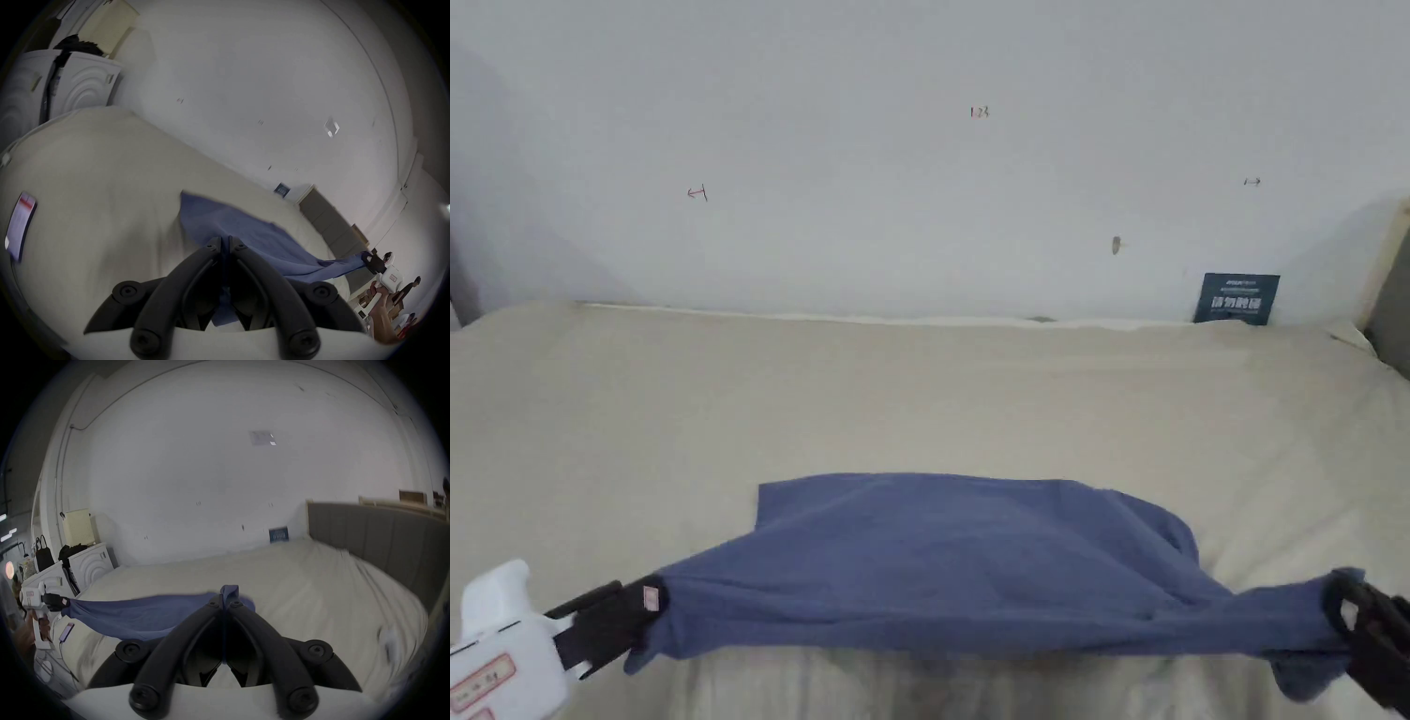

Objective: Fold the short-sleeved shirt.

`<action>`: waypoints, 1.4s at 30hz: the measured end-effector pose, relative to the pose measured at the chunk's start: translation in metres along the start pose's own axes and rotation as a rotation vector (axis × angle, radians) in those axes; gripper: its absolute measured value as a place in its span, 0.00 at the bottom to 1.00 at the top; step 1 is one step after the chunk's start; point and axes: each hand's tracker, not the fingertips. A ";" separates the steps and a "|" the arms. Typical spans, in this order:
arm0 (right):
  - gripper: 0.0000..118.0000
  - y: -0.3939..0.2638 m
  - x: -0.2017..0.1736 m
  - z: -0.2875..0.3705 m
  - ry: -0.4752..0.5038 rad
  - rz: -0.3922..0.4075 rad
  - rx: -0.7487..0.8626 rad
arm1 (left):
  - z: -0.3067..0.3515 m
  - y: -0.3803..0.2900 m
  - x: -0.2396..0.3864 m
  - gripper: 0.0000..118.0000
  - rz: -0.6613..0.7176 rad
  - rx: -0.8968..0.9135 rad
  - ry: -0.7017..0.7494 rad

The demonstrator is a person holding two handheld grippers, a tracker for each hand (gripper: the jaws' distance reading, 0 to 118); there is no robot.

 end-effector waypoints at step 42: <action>0.01 -0.127 -0.043 0.086 -0.207 0.246 -0.099 | 0.057 -0.178 -0.031 1.00 -0.254 -0.082 0.479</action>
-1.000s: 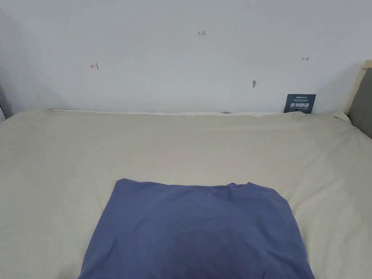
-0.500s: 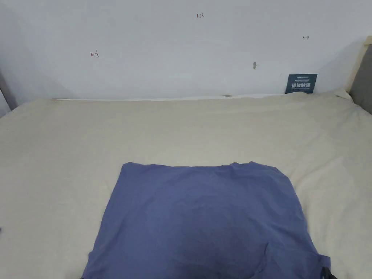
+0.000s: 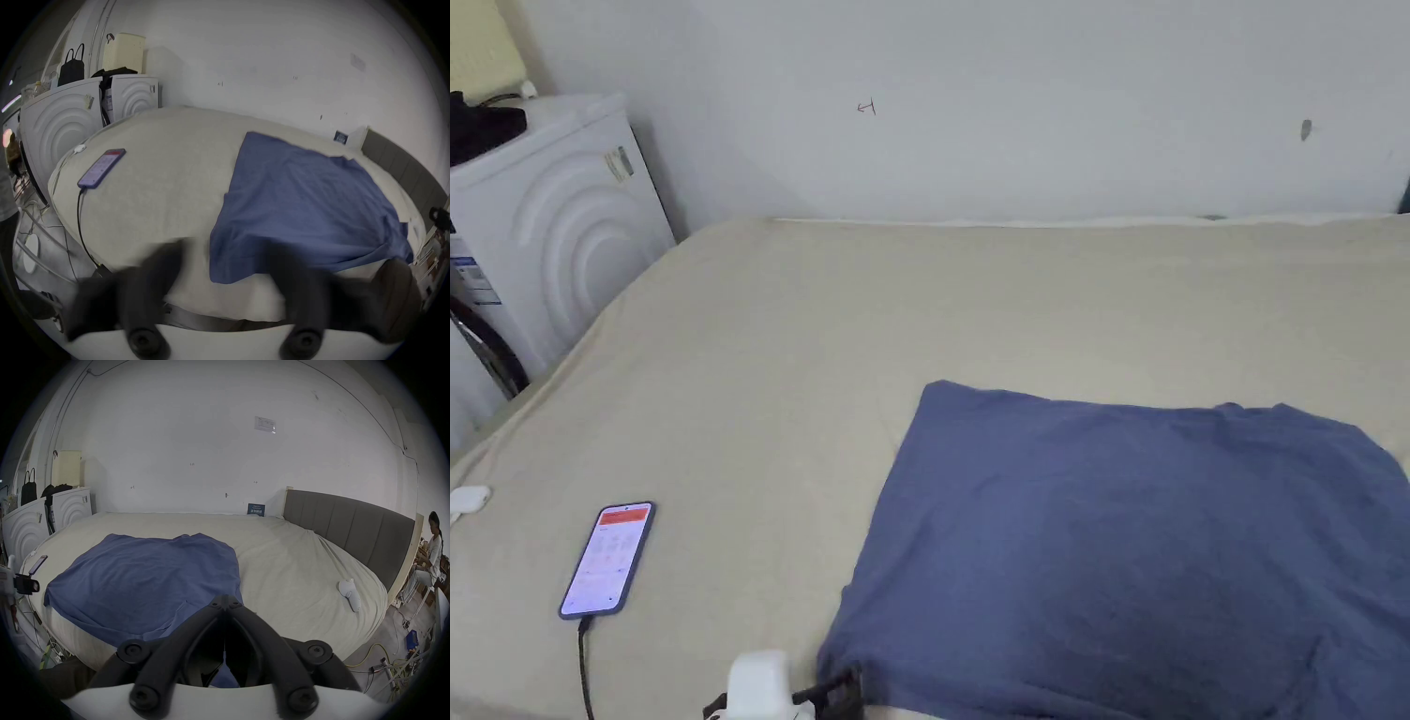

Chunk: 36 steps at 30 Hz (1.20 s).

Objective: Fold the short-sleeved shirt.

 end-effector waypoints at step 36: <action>0.03 -0.036 0.043 0.008 0.057 -0.275 -0.138 | 0.045 0.006 -0.015 0.06 0.038 -0.067 -0.177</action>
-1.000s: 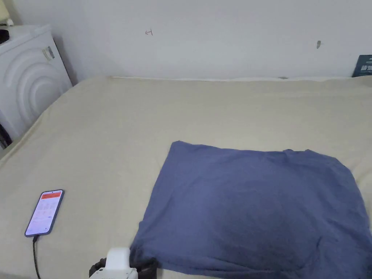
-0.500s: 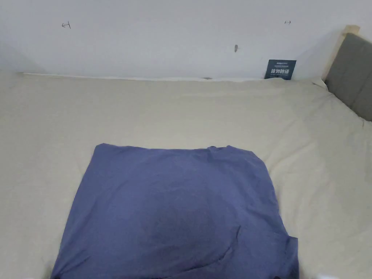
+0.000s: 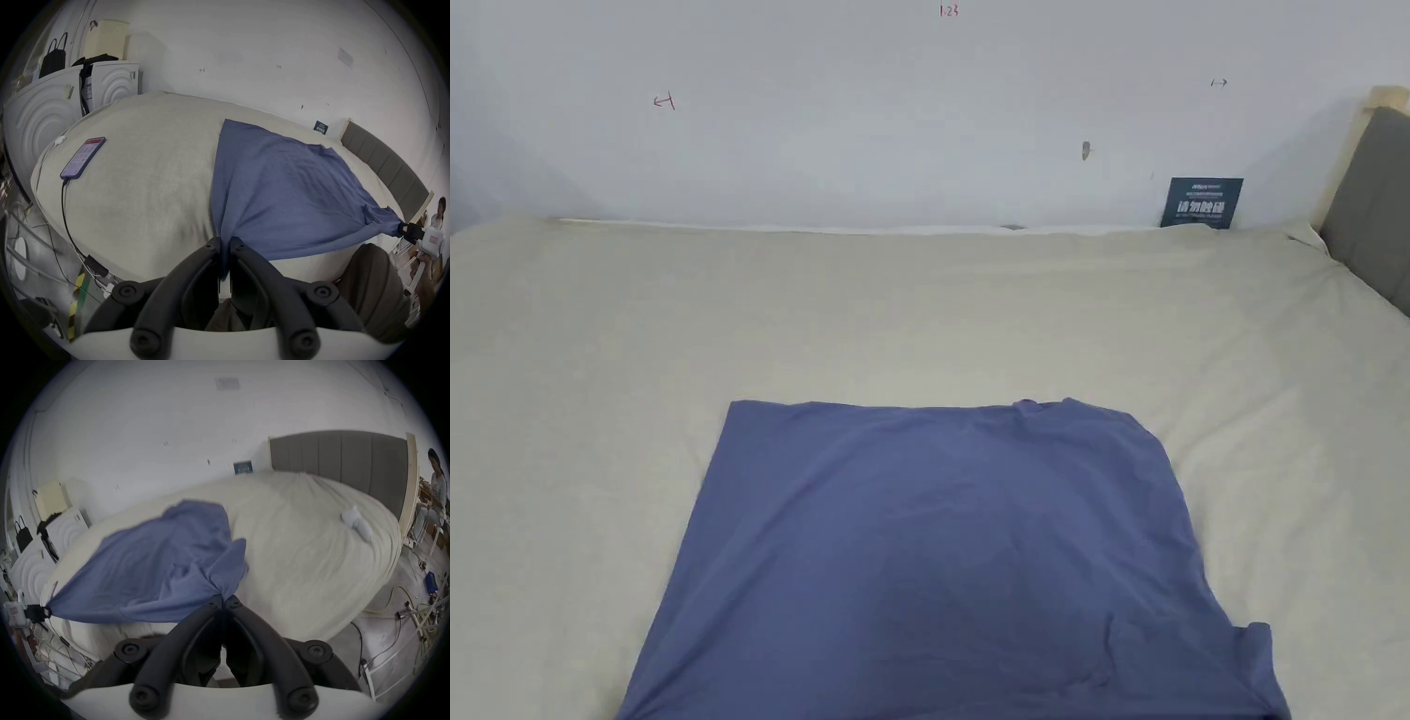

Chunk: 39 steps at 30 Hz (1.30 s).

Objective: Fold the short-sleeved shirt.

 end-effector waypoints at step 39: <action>0.03 0.023 -0.007 0.010 0.009 0.064 0.033 | -0.028 -0.025 0.022 0.03 -0.089 -0.007 -0.009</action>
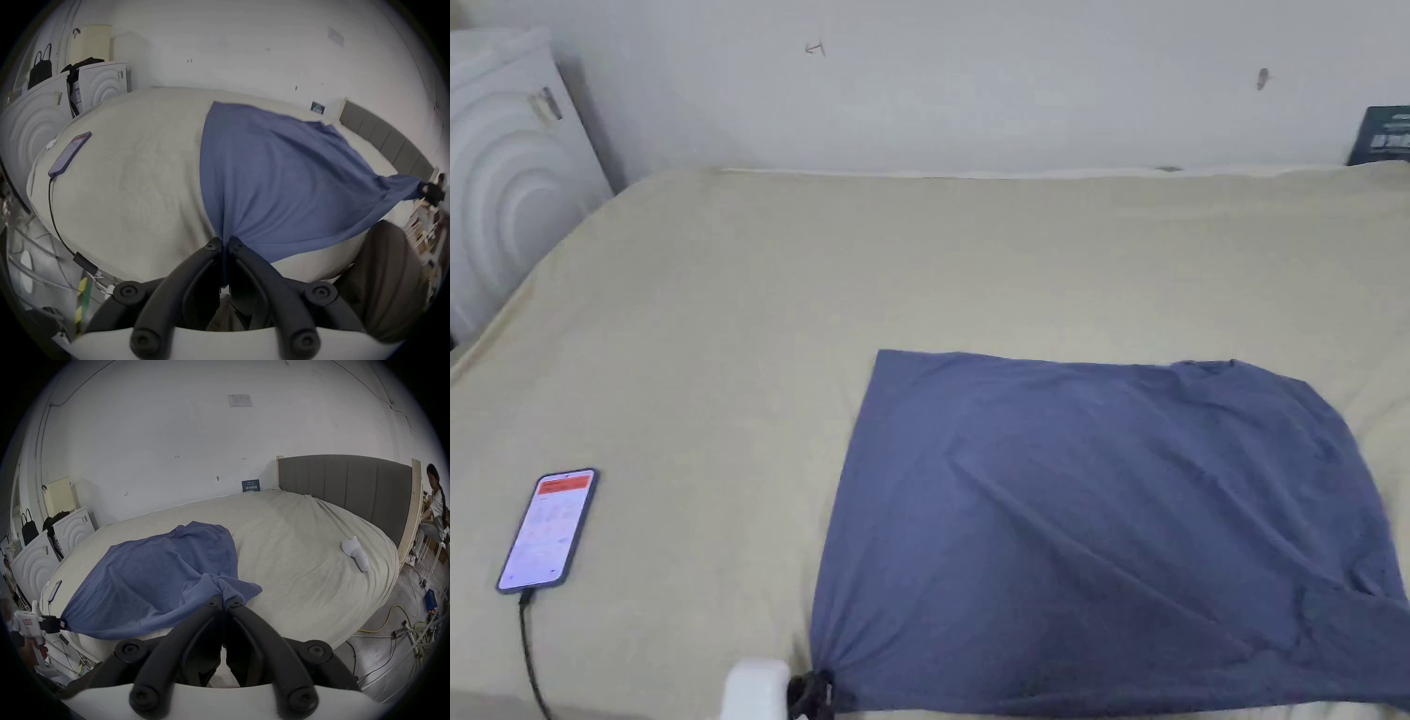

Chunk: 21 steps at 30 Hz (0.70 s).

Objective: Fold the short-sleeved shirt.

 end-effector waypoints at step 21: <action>0.03 0.107 -0.001 -0.110 0.111 -0.015 0.004 | -0.032 0.176 0.006 0.03 0.377 0.166 -0.037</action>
